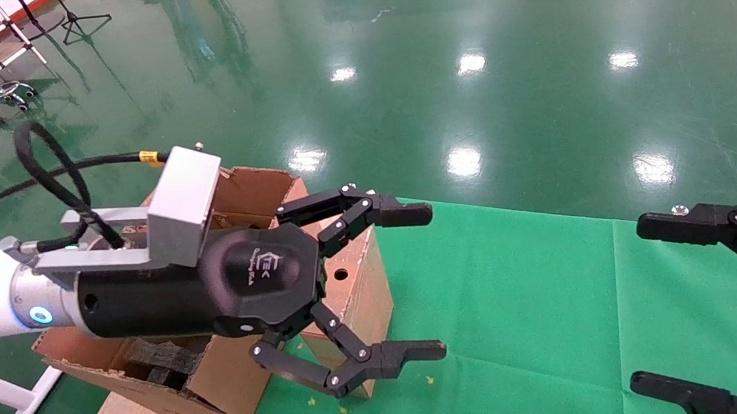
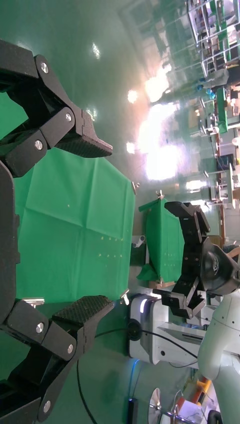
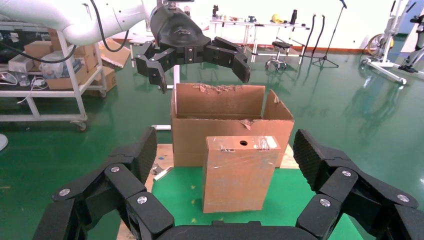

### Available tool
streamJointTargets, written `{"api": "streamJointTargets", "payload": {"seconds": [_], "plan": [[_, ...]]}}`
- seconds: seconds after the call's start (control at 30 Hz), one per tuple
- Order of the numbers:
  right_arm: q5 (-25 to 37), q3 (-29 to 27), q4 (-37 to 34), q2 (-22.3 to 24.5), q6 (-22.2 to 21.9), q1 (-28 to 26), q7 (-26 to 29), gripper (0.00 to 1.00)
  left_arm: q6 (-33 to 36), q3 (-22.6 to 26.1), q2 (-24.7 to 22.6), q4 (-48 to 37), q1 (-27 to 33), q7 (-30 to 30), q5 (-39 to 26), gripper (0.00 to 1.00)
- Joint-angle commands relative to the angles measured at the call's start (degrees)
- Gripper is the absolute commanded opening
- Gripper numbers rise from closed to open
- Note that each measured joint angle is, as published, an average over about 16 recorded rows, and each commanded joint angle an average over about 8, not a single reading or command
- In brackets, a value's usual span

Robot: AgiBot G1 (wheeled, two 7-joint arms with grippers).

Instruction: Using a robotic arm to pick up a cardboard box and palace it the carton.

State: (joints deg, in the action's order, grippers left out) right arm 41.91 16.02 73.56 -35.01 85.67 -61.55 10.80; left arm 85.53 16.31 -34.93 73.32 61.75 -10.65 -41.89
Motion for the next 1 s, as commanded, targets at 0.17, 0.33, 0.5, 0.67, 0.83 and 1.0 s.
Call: {"api": "streamJointTargets", "payload": {"seconds": [0.17, 0.33, 0.5, 0.67, 0.83, 1.0], "plan": [[0.0, 0.0, 0.0, 0.0, 0.0, 0.0, 0.0, 1.00, 0.0, 0.0, 0.0, 0.0, 0.0, 0.0, 0.0, 1.00], [0.0, 0.0, 0.0, 0.0, 0.0, 0.0, 0.0, 1.00, 0.0, 0.0, 0.0, 0.0, 0.0, 0.0, 0.0, 1.00], [0.0, 0.0, 0.0, 0.0, 0.0, 0.0, 0.0, 1.00, 0.0, 0.0, 0.0, 0.0, 0.0, 0.0, 0.0, 1.00], [-0.1, 0.0, 0.0, 0.0, 0.0, 0.0, 0.0, 0.65, 0.0, 0.0, 0.1, 0.0, 0.0, 0.0, -0.1, 1.00], [-0.1, 0.0, 0.0, 0.0, 0.0, 0.0, 0.0, 0.05, -0.9, 0.8, 1.1, 0.8, 0.8, -0.7, -3.2, 1.00], [-0.1, 0.0, 0.0, 0.0, 0.0, 0.0, -0.1, 0.00, -3.5, 3.3, 2.4, 2.5, 4.4, -3.6, -11.9, 1.00]]}}
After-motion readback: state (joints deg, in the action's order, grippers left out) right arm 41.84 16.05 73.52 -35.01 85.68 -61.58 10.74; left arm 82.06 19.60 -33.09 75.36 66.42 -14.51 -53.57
